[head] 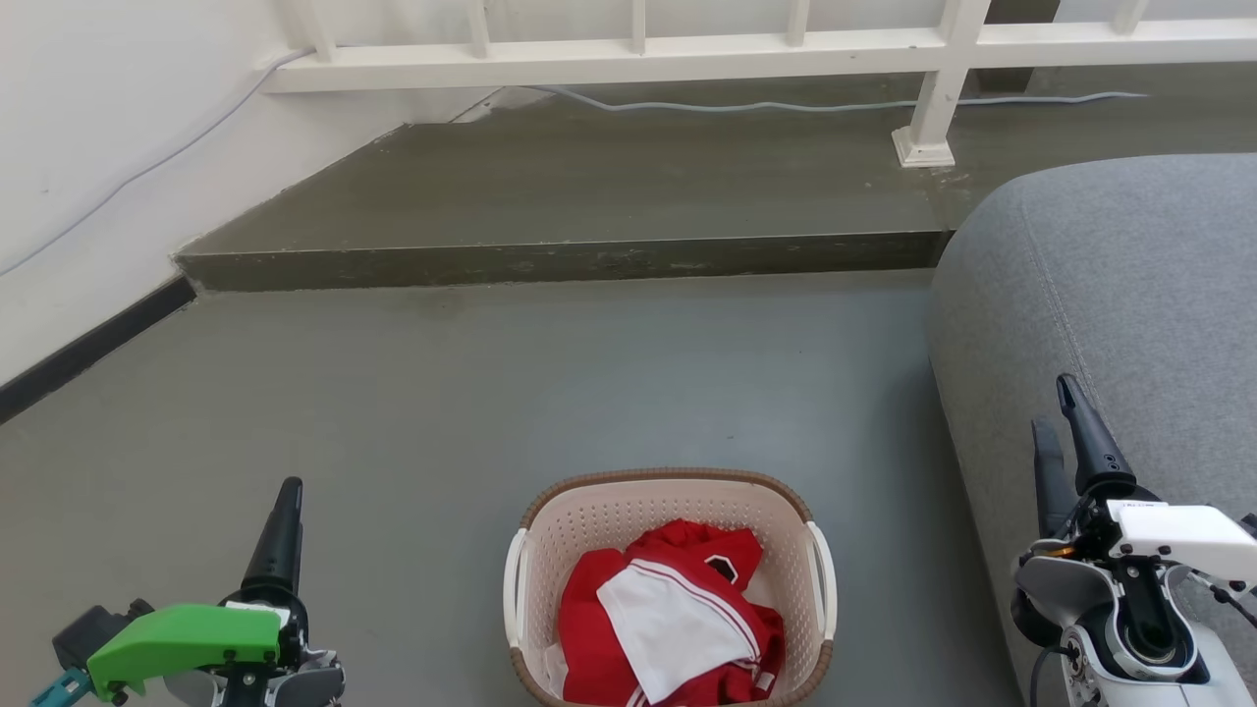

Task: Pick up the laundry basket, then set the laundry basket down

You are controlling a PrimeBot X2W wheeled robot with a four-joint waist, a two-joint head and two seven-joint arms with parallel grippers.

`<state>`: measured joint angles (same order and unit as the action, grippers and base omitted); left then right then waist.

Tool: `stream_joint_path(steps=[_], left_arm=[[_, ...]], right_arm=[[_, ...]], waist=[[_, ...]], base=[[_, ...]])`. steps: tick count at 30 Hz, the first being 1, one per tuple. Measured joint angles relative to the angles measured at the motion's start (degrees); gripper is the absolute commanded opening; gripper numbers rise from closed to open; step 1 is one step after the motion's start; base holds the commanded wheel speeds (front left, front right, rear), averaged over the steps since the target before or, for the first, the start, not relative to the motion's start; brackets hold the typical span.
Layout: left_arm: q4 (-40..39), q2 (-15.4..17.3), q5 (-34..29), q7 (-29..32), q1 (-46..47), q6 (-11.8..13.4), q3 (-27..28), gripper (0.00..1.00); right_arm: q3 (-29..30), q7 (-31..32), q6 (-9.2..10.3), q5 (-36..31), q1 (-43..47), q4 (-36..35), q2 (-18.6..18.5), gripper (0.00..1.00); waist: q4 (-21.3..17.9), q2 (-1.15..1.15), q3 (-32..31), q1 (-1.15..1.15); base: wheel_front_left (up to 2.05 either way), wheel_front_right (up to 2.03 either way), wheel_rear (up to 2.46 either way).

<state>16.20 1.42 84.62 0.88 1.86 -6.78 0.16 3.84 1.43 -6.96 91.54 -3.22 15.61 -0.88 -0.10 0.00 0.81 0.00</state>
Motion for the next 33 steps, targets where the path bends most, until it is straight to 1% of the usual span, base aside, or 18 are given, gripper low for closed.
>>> stream_joint_path(steps=[3,7,16,23,28,30,33], left_arm=[[-0.1,0.2,-1.2,-0.6,0.1,0.0,-0.5,1.0],[-0.3,0.8,-3.8,-1.5,0.8,0.0,-1.5,1.0],[-0.5,1.4,-9.1,-3.2,1.7,0.0,-2.6,1.0],[-1.6,1.7,-16.1,-4.8,2.0,0.0,-2.7,1.0],[-1.8,1.8,-21.0,-5.6,2.0,0.0,-3.4,1.0],[-1.8,2.0,-24.7,-6.3,2.0,0.0,-3.6,1.0],[-1.8,2.2,-28.3,-7.1,2.2,0.0,-3.9,1.0]], right_arm=[[-0.7,-0.8,0.0,-1.6,-0.1,-0.4,-0.5,1.0],[-1.8,-1.9,0.0,-5.3,-0.4,-0.8,-2.3,1.0],[-6.8,-4.0,0.0,-13.7,-1.3,-1.3,-4.7,1.0],[-9.8,-5.5,-0.01,-21.6,-2.5,-1.2,-6.5,1.0],[-9.7,-6.4,-0.01,-26.0,-2.7,-1.0,-6.5,1.0],[-9.7,-7.0,0.05,-29.0,-3.6,-1.0,-6.4,1.0],[-10.2,-7.6,0.38,-32.4,-3.9,-1.0,-6.5,1.0]], waist=[[0.0,0.0,0.1,0.0],[-0.1,0.0,0.2,0.0],[-0.1,0.0,0.4,0.0],[-0.1,0.0,0.6,0.0],[-0.2,0.0,0.7,0.0],[-0.3,0.0,0.8,0.0],[-0.3,0.0,0.9,0.0]], base=[[0.0,0.0,0.0],[0.0,0.0,0.0],[0.0,0.0,0.0],[0.0,0.0,0.0],[0.0,0.0,0.0],[0.0,0.0,0.0],[0.0,0.0,0.0]])
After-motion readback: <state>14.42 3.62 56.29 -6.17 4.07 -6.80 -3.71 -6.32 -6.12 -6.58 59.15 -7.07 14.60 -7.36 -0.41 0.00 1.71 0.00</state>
